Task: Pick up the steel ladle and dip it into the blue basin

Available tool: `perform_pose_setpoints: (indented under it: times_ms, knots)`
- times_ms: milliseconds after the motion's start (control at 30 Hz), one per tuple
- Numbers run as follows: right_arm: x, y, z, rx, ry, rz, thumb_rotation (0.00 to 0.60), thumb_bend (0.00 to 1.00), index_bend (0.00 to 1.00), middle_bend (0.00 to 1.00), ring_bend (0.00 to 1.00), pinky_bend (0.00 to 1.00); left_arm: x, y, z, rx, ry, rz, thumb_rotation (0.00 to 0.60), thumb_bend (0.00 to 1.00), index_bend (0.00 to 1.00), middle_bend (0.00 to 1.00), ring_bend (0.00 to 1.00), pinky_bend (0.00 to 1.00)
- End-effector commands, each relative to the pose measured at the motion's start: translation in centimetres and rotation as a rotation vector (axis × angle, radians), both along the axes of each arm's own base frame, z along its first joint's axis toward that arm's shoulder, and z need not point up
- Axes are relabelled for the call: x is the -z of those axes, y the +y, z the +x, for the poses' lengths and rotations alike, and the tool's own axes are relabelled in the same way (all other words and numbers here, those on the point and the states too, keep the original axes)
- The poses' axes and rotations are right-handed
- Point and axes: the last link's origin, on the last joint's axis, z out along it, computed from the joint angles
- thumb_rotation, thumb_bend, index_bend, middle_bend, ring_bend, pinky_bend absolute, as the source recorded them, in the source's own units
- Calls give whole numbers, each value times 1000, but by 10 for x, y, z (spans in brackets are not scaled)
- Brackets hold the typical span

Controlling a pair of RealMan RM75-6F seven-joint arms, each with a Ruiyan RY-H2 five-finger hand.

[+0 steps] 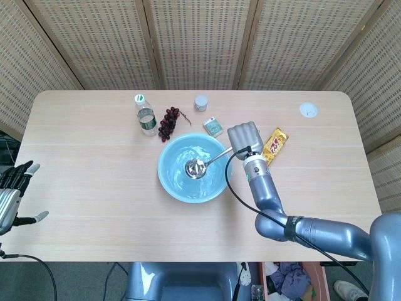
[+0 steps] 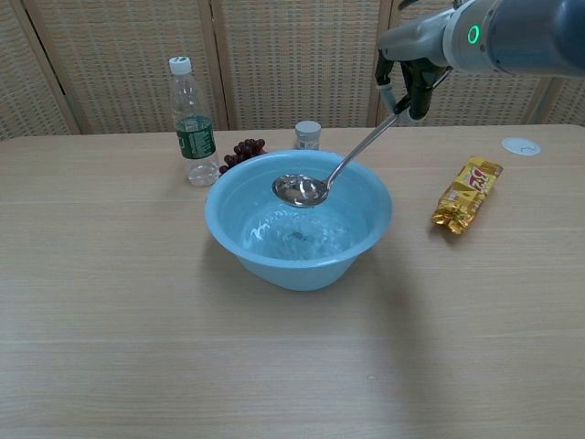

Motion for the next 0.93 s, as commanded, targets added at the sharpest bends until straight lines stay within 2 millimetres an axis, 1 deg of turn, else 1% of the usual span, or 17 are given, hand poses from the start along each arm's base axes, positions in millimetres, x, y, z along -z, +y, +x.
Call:
perform_pose_setpoints:
  times_ms: [33, 933]
  knots:
    - [-4, 0, 3, 1, -1, -7, 600, 815, 785, 1000, 979, 1000, 0, 0, 0, -1, 1, 0, 600, 0, 0, 0, 0, 0]
    - [-31, -3, 27, -14, 33, -72, 600, 815, 785, 1000, 979, 1000, -1, 1, -2, -9, 1, 1, 600, 0, 0, 0, 0, 0]
